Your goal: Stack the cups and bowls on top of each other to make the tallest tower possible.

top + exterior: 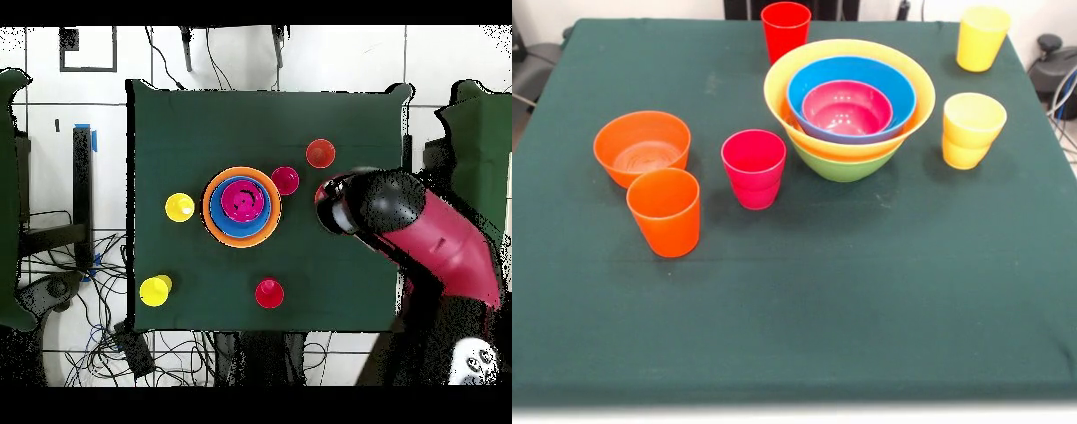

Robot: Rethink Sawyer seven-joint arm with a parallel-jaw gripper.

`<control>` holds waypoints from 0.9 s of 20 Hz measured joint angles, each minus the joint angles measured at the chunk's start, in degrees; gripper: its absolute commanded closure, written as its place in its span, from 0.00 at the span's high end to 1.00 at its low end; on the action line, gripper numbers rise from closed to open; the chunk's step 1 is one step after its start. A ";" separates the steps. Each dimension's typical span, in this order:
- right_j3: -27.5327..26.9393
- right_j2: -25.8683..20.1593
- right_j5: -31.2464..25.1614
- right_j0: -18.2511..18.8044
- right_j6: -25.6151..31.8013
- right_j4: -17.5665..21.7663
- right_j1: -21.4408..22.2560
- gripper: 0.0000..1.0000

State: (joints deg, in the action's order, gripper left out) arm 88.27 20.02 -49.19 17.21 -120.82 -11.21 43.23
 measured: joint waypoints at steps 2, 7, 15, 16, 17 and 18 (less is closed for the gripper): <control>1.59 -0.73 0.36 1.60 0.82 1.10 0.42 1.00; 6.75 -4.45 2.02 7.29 4.05 4.84 1.00 1.00; 10.15 -9.25 6.89 11.52 4.97 10.33 -0.53 1.00; 10.20 -9.60 7.23 11.66 4.97 10.77 -0.81 1.00; 10.19 -9.96 7.54 11.80 4.97 11.30 -1.11 1.00; 10.20 -10.50 7.88 11.99 4.96 12.12 -1.51 1.00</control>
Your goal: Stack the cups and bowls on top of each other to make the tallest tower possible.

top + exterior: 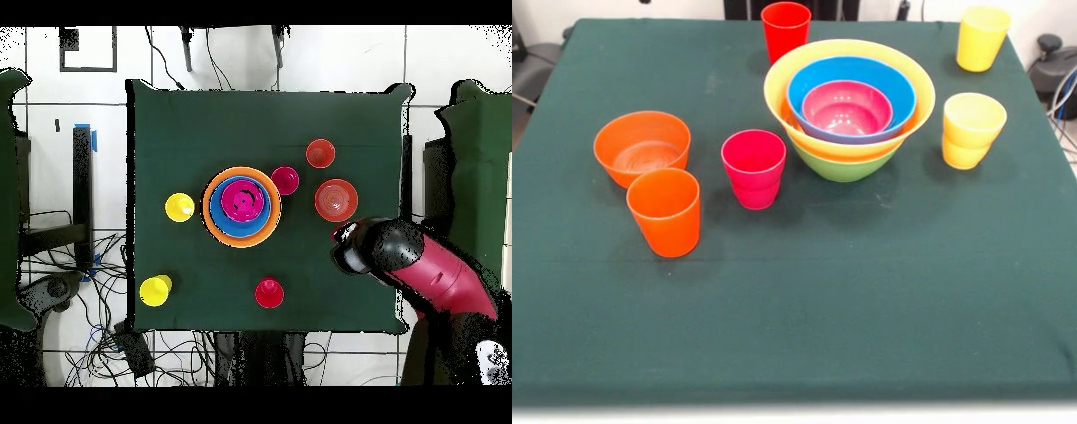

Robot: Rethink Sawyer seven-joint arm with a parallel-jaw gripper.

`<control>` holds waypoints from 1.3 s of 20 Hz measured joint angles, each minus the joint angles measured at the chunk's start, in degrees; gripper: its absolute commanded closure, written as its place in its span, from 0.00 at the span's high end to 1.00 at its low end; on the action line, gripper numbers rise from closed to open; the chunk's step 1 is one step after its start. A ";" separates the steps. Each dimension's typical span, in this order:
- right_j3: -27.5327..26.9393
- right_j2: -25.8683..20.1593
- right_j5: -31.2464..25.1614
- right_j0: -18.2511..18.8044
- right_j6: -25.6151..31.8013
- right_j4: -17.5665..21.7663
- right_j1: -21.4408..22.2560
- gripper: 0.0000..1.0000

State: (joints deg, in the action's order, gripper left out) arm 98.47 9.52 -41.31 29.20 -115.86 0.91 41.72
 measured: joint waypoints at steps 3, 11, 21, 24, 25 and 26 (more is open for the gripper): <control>0.01 -1.08 0.67 0.50 0.01 1.99 -1.03 1.00; -0.04 -4.19 1.15 2.97 0.01 6.55 -3.48 1.00; -2.14 -7.27 2.86 6.40 0.01 11.53 -9.57 1.00; -2.81 -7.84 3.77 7.20 0.01 12.33 -11.34 1.00; -3.10 -8.08 4.07 7.52 0.01 12.66 -12.07 1.00; -3.24 -8.20 4.16 7.68 0.01 12.80 -12.40 1.00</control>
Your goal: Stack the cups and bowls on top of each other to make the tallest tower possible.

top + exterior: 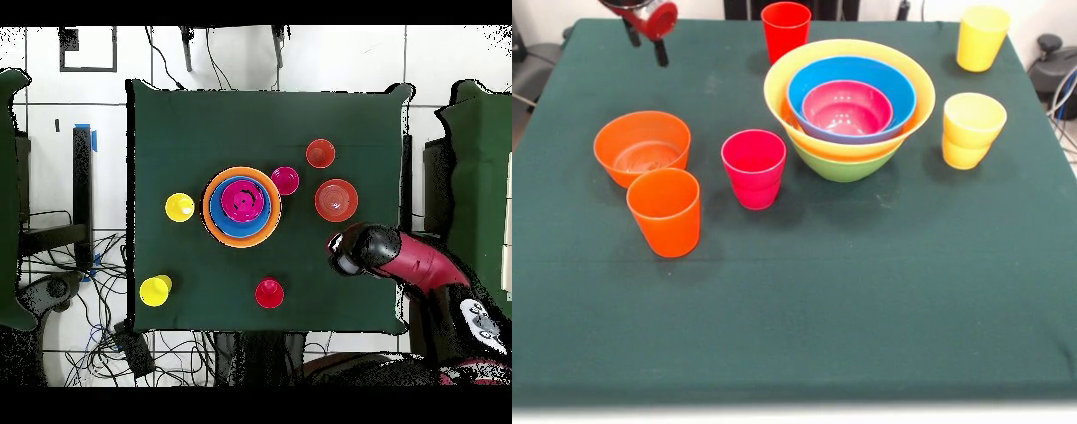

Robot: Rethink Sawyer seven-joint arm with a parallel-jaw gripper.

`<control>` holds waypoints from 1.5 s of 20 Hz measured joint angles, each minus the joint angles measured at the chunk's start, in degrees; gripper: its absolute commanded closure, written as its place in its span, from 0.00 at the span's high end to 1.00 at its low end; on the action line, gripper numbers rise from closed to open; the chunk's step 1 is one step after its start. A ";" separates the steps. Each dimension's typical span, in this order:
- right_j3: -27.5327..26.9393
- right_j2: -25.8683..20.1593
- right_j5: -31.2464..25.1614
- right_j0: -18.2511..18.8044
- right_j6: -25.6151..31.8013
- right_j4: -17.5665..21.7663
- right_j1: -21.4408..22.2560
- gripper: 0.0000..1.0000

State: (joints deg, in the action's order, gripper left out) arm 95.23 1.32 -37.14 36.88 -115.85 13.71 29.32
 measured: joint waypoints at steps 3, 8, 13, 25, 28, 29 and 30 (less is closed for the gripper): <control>-0.30 -0.96 0.01 0.77 0.00 0.26 -1.04 1.00; -0.32 -2.03 -0.44 0.82 0.00 0.25 0.28 1.00; -1.42 -3.17 -1.63 1.00 0.00 0.25 2.20 1.00; -6.38 -6.30 -6.33 4.07 0.00 0.27 2.34 1.00; -7.17 -6.53 -6.96 4.09 0.00 0.29 2.33 1.00; -7.30 -6.59 -7.05 4.10 0.00 0.27 2.33 1.00; -7.48 -6.66 -7.15 4.10 0.00 0.29 2.32 1.00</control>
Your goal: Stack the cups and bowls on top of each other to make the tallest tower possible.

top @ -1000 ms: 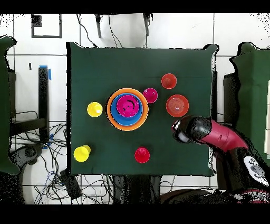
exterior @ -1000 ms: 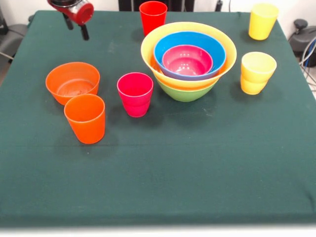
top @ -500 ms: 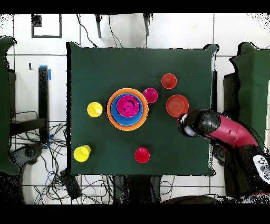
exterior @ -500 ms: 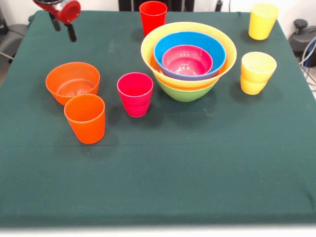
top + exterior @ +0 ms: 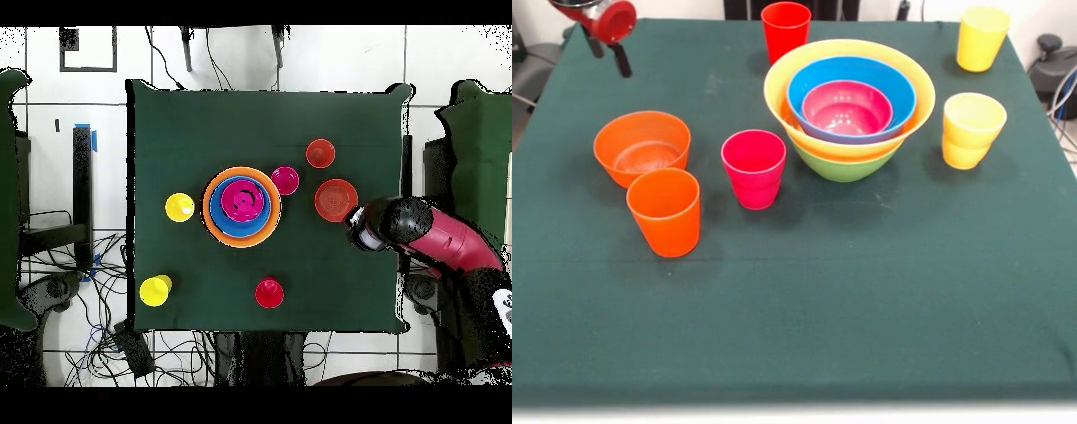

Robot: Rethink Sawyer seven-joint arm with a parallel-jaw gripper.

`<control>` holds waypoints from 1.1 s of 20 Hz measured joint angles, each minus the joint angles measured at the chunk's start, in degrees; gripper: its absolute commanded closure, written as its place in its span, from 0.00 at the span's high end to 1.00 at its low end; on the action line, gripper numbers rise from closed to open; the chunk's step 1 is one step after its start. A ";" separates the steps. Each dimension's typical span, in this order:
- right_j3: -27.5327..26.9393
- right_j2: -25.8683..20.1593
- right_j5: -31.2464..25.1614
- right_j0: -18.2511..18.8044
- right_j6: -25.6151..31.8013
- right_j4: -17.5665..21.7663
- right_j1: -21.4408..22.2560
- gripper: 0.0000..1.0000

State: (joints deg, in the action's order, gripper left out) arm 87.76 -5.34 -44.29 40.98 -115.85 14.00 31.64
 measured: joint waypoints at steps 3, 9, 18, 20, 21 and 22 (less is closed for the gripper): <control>-1.04 -0.16 -0.42 -0.01 0.00 0.01 -0.29 1.00; -2.38 -0.22 -0.45 -0.08 0.00 0.02 -0.65 1.00; -6.42 -0.24 -0.46 -0.60 0.00 0.02 -2.61 1.00; -6.87 -0.24 -0.46 -0.81 0.00 0.04 -3.04 1.00; -7.34 -0.24 -0.48 -1.12 0.00 0.04 -3.52 1.00; -7.59 -0.24 -0.46 -1.34 0.00 0.04 -3.80 1.00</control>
State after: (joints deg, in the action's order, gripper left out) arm 80.16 -5.58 -44.75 39.64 -115.85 14.03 27.85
